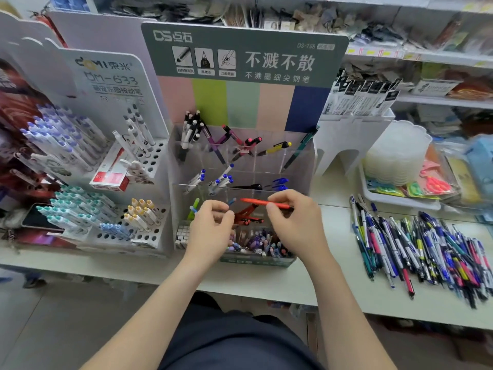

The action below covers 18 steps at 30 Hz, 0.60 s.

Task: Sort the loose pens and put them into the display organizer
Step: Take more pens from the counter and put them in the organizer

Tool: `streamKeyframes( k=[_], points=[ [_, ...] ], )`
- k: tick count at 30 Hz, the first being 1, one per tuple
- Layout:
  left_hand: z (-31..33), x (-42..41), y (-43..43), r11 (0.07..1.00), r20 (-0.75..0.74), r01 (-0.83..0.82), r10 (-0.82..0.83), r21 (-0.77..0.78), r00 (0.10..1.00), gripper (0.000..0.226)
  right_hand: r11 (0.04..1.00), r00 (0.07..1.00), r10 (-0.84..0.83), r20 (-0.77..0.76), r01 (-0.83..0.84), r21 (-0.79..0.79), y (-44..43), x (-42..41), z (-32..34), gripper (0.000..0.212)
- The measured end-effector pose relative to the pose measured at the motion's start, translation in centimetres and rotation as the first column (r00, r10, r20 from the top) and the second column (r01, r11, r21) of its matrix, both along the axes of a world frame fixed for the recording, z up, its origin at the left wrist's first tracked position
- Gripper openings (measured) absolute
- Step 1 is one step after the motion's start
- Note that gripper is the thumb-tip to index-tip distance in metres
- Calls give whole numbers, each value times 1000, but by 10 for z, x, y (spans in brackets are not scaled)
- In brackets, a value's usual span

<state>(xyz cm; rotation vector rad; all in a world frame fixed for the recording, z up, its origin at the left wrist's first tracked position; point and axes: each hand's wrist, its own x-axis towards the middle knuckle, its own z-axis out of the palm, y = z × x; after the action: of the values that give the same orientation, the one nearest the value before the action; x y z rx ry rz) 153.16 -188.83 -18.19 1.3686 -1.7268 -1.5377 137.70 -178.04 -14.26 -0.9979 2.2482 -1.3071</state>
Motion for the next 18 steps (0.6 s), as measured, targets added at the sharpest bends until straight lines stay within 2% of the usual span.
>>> streamKeyframes(
  k=[3, 5, 7, 9, 14, 18],
  points=[
    [-9, 1, -5, 987, 132, 64, -44, -149, 990, 30, 996, 995, -94, -23, 94, 7, 1, -3, 1, 12],
    [-14, 2, -8, 963, 227, 146, -93, -228, 969, 46, 992, 993, -17, -113, 31, 123, -7, 0, -6, 10],
    [-19, 3, -9, 947, 266, 215, -150, -237, 952, 55, 960, 977, 135, -167, -87, 265, -18, 7, -15, 18],
    [-22, 4, -10, 939, 279, 270, -207, -211, 938, 56, 920, 946, 228, -231, -132, 368, -27, 14, -22, 31],
    [-23, 3, -17, 929, 281, 298, -232, -219, 931, 40, 962, 923, 113, -368, -8, 273, -25, 15, -34, 26],
    [-27, -5, -23, 924, 284, 327, -265, -200, 922, 50, 904, 776, 289, -560, -29, 426, -31, 22, -51, 18]
  ],
)
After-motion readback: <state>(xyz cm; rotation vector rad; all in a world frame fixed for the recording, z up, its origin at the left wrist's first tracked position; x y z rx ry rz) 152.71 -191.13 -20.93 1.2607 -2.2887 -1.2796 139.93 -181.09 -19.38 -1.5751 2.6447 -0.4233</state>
